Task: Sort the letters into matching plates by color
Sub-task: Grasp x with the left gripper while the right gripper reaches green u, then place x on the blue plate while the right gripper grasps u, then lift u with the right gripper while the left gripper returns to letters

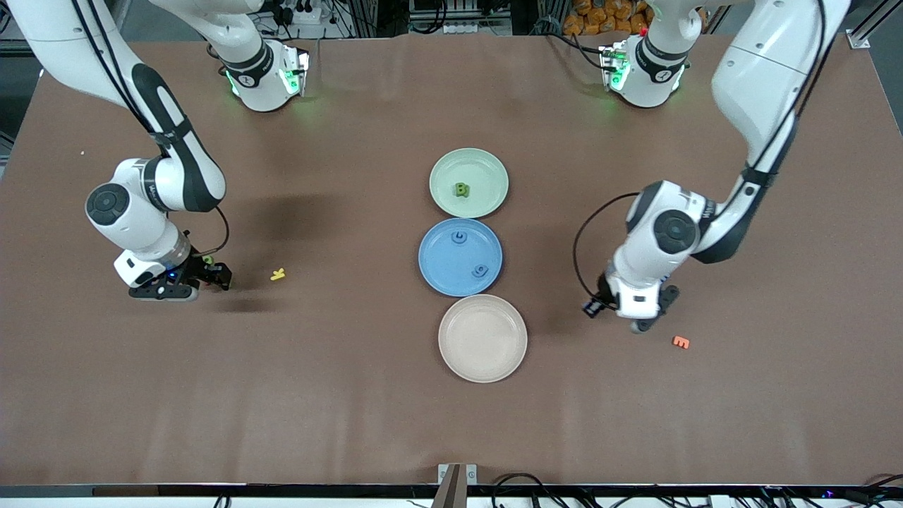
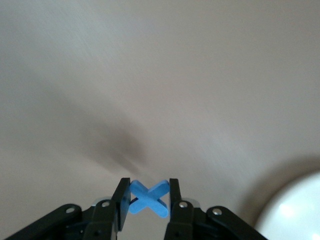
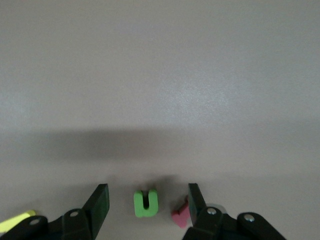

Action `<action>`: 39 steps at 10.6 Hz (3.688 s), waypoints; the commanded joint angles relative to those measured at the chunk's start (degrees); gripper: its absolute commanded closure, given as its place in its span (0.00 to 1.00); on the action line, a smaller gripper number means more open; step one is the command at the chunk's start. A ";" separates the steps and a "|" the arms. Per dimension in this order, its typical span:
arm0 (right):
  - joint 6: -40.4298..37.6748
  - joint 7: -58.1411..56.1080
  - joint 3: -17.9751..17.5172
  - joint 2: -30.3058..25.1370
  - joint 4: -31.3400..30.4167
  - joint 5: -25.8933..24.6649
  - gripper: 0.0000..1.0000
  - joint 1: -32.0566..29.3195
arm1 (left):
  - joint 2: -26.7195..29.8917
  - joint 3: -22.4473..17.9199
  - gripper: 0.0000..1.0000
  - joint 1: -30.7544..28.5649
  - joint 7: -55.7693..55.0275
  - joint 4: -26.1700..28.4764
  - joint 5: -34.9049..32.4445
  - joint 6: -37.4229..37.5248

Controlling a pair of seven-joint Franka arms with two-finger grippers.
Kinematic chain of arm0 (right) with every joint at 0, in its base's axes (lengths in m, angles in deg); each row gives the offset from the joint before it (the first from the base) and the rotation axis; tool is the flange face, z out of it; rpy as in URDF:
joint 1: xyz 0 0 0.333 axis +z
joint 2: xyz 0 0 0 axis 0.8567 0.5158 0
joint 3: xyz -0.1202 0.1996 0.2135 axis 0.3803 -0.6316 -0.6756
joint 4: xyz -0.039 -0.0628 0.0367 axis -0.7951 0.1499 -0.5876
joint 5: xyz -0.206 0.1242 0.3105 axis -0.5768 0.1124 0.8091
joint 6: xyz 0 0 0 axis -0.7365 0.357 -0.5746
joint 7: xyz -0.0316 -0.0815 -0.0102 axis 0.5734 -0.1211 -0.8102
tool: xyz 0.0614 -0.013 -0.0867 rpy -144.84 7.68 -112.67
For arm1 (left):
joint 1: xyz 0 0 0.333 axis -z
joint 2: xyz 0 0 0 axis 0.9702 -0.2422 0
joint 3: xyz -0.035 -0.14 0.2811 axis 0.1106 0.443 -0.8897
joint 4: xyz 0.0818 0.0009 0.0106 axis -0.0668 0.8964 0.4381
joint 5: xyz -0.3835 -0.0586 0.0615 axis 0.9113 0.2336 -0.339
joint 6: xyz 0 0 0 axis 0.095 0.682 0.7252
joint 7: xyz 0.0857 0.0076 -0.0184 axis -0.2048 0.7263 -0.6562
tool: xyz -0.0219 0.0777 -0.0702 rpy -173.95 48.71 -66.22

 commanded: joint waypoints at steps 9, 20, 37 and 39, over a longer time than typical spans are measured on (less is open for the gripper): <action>0.02 -1.12 -0.56 2.44 -1.00 2.44 0.33 0.42 | -3.28 -1.07 1.00 25.14 -22.67 -6.66 -1.39 0.11; 0.19 -0.60 -0.56 2.70 -1.00 2.44 0.46 0.33 | -0.83 -2.92 0.00 21.29 -12.78 -6.39 -3.67 10.09; -3.32 17.21 -5.12 1.03 3.47 2.35 1.00 6.91 | 14.38 0.49 0.00 -11.13 59.85 6.77 -2.88 18.74; -6.47 27.56 -10.20 0.86 6.19 2.35 1.00 7.80 | 14.39 5.05 0.00 -15.00 62.12 7.93 -2.97 18.48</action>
